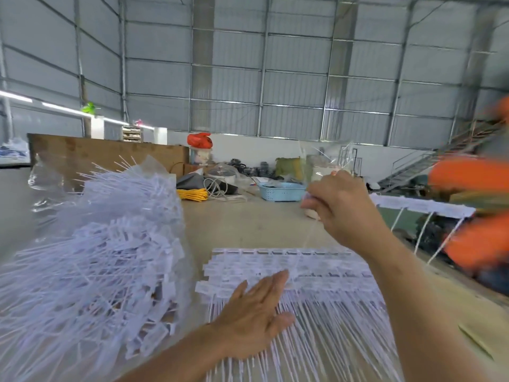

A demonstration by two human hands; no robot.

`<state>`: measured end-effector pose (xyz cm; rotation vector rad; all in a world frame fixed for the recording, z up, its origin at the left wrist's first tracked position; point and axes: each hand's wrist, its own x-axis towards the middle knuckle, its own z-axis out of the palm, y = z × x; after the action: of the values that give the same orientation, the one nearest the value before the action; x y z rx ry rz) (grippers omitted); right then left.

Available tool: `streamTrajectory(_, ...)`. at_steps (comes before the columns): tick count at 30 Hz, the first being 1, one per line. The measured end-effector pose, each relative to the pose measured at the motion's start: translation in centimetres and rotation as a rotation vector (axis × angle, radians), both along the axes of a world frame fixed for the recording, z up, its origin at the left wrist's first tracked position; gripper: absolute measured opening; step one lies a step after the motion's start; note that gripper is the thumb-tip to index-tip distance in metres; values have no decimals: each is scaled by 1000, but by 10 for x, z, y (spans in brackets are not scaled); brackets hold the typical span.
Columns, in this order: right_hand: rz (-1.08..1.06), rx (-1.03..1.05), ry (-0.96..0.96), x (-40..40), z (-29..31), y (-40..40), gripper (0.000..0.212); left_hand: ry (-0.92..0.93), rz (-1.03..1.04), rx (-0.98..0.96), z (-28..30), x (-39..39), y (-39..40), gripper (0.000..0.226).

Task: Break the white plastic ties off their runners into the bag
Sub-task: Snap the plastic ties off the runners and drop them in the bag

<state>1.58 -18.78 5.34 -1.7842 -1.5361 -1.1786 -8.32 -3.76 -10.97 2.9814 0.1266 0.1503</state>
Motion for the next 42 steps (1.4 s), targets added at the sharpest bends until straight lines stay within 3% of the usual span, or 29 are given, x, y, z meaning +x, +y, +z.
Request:
streamTrajectory(3, -17, 50, -56, -1, 22, -6, 18, 18, 23, 38, -1, 0, 7, 87)
streamTrajectory(8, -3, 123, -84, -29, 74, -18, 23, 23, 36, 54, -4, 1, 3, 75)
streamTrajectory(13, 3, -46, -99, -70, 85, 9, 37, -415, 156, -408, 15, -1, 9, 52)
streamTrajectory(15, -8, -124, -83, -77, 81, 25, 45, -367, 67, -279, 18, -7, 10, 56)
streamTrajectory(19, 8, -282, 1, -74, 64, 47, 33, 13, -114, 90, 3, -7, 1, 60)
streamTrajectory(21, 82, -159, 40, -71, 74, 40, 26, 66, -97, 156, -1, -1, 1, 61)
streamTrajectory(25, 363, 411, 65, -82, 135, 7, 30, 80, -104, 147, 1, 0, 4, 64)
streamTrajectory(29, 165, 572, 241, -72, 171, -7, 36, 85, -88, 192, -1, 0, 3, 61)
streamTrajectory(31, 69, 574, 201, -63, 171, -10, 34, 62, -78, 186, -1, -1, 2, 59)
streamTrajectory(34, 76, 316, -17, -56, 142, 1, 32, 85, -71, 165, 0, -2, 1, 59)
streamTrajectory(38, -145, -170, -18, -33, 71, 43, 39, 106, -48, 153, 2, -3, -1, 70)
streamTrajectory(42, -182, -346, 46, -13, 38, 59, 37, 85, -31, 133, 0, -2, 0, 61)
